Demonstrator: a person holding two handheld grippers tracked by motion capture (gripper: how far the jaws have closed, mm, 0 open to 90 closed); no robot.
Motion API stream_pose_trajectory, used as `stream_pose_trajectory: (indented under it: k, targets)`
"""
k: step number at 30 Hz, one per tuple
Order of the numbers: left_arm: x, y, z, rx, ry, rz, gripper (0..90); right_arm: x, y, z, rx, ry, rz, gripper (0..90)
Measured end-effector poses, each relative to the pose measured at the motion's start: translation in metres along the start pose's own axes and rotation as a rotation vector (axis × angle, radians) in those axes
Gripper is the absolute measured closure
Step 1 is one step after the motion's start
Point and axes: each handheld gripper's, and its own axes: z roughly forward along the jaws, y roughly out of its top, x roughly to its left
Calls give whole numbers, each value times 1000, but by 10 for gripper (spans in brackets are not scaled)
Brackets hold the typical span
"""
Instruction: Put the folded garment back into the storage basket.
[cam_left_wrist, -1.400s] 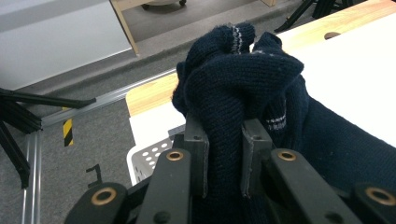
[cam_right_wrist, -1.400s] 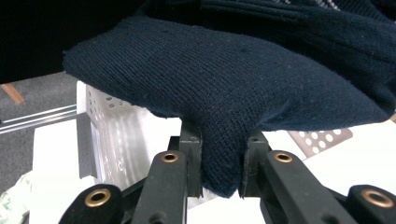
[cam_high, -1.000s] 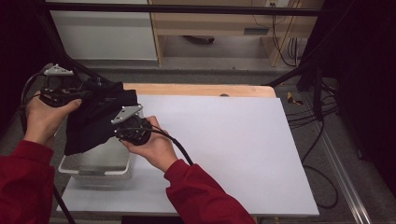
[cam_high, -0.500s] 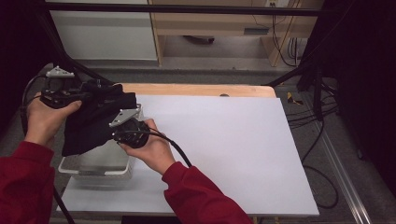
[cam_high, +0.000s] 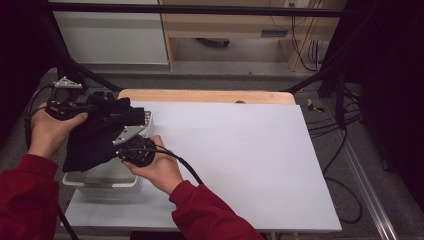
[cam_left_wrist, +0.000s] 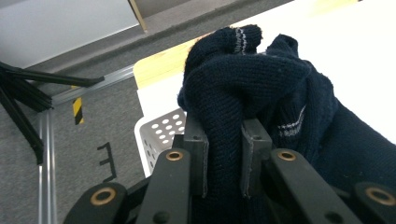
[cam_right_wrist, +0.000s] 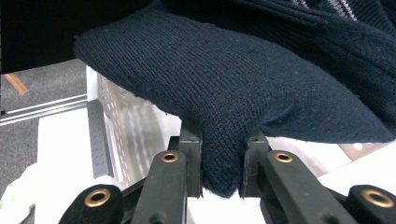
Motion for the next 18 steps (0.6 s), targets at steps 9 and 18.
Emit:
stream_pose_trajectory:
  k: [9, 18]
  targets:
    - [4, -10, 12, 21, 24, 4, 769, 13, 0, 11, 21, -17, -10, 760]
    - [6, -18, 16, 28, 31, 1, 770, 19, -5, 19, 32, -10, -19, 760]
